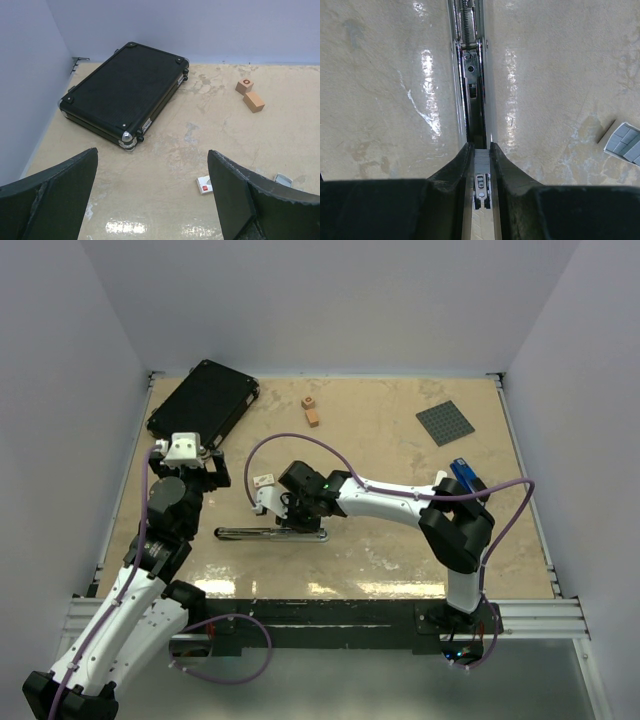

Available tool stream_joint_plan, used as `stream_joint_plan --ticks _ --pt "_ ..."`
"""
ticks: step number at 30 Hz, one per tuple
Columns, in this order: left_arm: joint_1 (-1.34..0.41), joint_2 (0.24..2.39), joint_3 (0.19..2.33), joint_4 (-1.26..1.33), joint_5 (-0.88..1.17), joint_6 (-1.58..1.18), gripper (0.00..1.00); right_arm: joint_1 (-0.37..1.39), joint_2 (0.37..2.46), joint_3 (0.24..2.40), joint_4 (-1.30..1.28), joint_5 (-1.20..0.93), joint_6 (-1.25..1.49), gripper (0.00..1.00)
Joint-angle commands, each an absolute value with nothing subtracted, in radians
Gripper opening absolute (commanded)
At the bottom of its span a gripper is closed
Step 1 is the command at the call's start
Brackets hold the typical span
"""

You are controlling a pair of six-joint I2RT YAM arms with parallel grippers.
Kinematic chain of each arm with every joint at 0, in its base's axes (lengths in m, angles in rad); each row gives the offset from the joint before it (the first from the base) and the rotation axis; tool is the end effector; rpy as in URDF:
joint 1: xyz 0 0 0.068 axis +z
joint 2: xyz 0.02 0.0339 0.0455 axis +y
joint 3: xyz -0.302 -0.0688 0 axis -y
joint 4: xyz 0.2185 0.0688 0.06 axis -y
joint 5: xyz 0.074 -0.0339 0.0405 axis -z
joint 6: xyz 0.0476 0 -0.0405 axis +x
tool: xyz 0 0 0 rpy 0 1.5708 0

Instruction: Load the staples into the stapler

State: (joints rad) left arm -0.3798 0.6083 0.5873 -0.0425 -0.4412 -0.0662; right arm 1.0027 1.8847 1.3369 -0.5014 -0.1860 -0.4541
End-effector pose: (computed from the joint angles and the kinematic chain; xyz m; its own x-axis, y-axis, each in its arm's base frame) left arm 0.1085 -0.0214 0.3341 -0.0548 -0.0425 -0.9976 -0.0643 0.9972 -0.0390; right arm 0.2031 0.3345 0.2334 -0.0341 -0.8546 -0.5181 -0.9936 0.0848 -0.0745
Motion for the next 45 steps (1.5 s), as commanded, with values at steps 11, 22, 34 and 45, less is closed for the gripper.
stream_joint_plan --ticks 11,22,34,45 --pt "-0.371 0.607 0.624 -0.025 -0.428 -0.054 0.95 1.003 1.853 1.374 -0.531 -0.25 -0.446 0.17" --pt "-0.371 0.611 0.626 -0.023 -0.422 -0.055 0.95 1.003 1.847 1.379 -0.522 -0.215 -0.411 0.16" --pt "-0.37 0.612 0.626 -0.023 -0.417 -0.055 0.95 0.994 1.821 1.384 -0.508 -0.224 -0.377 0.16" --pt "-0.371 0.612 0.627 -0.023 -0.417 -0.055 0.95 0.985 1.845 1.379 -0.517 -0.242 -0.373 0.16"
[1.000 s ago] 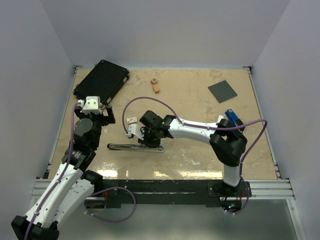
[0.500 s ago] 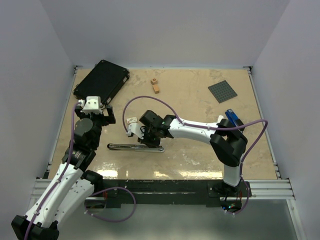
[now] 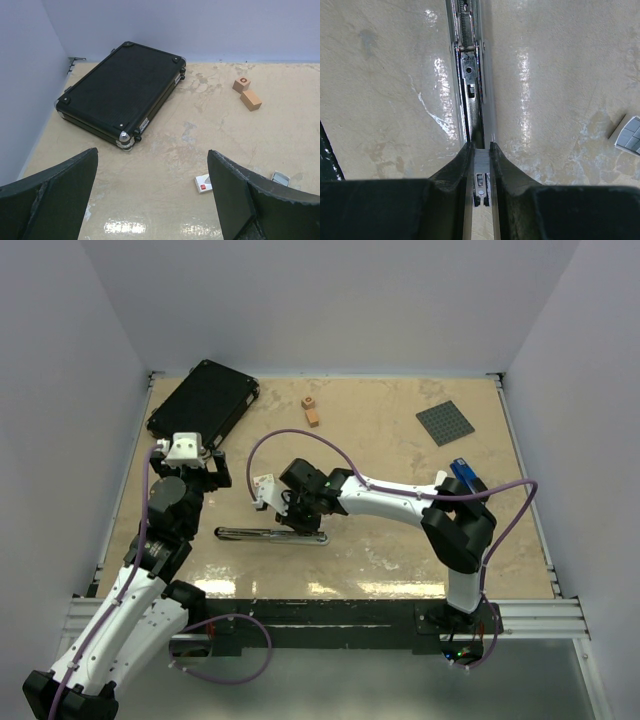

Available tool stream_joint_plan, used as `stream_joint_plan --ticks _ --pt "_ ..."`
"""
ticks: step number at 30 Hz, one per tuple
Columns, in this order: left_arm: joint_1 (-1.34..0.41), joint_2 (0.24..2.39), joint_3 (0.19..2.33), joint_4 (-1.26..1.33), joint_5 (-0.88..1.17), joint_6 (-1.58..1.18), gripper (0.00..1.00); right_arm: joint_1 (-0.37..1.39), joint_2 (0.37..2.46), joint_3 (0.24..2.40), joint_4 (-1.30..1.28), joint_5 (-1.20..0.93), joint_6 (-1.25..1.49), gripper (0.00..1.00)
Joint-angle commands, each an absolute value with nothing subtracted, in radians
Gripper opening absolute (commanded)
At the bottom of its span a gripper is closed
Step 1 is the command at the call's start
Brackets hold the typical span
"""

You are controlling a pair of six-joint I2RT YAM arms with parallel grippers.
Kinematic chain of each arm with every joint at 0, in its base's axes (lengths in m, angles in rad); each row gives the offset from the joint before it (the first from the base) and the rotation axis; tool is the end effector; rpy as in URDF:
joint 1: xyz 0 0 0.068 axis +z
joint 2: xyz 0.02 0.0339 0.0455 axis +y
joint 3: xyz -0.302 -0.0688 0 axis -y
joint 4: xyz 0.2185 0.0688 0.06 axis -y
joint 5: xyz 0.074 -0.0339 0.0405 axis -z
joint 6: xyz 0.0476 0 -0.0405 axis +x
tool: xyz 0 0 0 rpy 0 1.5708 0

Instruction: Load the staples into the stapler

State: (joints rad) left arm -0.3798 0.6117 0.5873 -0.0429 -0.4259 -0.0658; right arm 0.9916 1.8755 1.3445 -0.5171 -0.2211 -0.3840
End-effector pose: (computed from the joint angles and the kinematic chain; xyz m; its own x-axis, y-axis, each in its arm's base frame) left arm 0.1092 -0.0224 0.3337 -0.0594 -0.0408 -0.9974 -0.0492 0.9981 -0.0379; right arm 0.2045 0.3317 0.2383 -0.1114 -0.8381 -0.5340 -0.9903 0.1385 -0.0108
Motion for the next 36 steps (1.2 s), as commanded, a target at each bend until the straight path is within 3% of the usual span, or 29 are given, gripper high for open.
stream_joint_plan --ticks 1,36 --pt "-0.37 0.612 0.626 -0.023 -0.417 -0.055 0.95 0.985 1.844 1.379 -0.515 -0.248 -0.373 0.16" --pt "-0.37 0.612 0.626 -0.026 -0.417 -0.055 0.95 0.973 1.845 1.376 -0.525 -0.272 -0.376 0.15"
